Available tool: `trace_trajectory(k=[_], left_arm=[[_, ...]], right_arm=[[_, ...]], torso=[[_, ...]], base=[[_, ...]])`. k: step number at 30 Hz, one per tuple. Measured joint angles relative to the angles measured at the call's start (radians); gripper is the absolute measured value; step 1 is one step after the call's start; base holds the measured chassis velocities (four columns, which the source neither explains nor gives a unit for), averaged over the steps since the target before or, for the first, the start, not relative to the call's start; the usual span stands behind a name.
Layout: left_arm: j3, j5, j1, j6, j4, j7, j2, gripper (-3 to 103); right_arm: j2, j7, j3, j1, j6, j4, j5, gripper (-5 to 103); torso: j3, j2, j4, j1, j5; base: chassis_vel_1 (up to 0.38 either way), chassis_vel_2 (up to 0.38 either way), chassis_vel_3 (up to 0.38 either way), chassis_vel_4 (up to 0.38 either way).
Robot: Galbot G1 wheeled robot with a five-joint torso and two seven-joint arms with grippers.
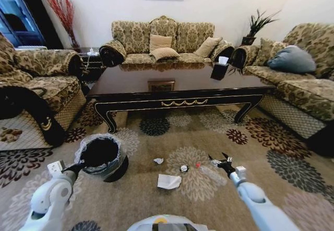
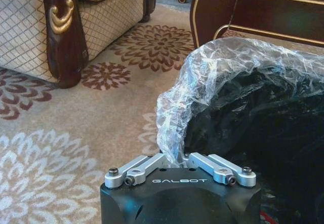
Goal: Move to the front of the table and pick up the trash from the floor, then place it into the trash bin.
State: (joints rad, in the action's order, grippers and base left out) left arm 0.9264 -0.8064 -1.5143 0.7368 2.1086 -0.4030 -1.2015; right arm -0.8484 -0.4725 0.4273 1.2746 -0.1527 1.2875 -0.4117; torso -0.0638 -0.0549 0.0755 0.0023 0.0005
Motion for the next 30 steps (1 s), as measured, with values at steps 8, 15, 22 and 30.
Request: trace_trajectory(k=[8, 15, 22, 30], left_arm=[[-0.008, -0.001, 0.009, -0.001, -0.001, -0.003, -0.007, 2], [-0.007, 0.0, 0.009, -0.001, 0.002, -0.005, -0.007, 2], [-0.003, 0.0, 0.004, -0.002, 0.016, -0.006, -0.005, 2], [-0.014, 0.004, -0.003, -0.002, 0.041, -0.015, -0.017, 2]], right_arm=[[0.037, -0.314, -0.045, -0.118, -0.07, -0.194, 0.207, 100], [-0.015, -0.3, -0.058, -0.199, -0.089, -0.339, 0.324, 100], [-0.053, -0.284, -0.051, -0.218, -0.099, -0.396, 0.375, 100], [-0.086, -0.249, -0.021, -0.217, -0.101, -0.433, 0.451, 83]], torso=[[0.0, 0.0, 0.0, 0.0, -0.0001], [0.0, 0.0, 0.0, 0.0, -0.0006], [0.0, 0.0, 0.0001, 0.0, -0.0004], [0.0, 0.0, 0.0, 0.0, -0.0004]], base=[[0.0, 0.0, 0.0, 0.0], [0.0, 0.0, 0.0, 0.0], [0.0, 0.0, 0.0, 0.0], [0.0, 0.0, 0.0, 0.0]])
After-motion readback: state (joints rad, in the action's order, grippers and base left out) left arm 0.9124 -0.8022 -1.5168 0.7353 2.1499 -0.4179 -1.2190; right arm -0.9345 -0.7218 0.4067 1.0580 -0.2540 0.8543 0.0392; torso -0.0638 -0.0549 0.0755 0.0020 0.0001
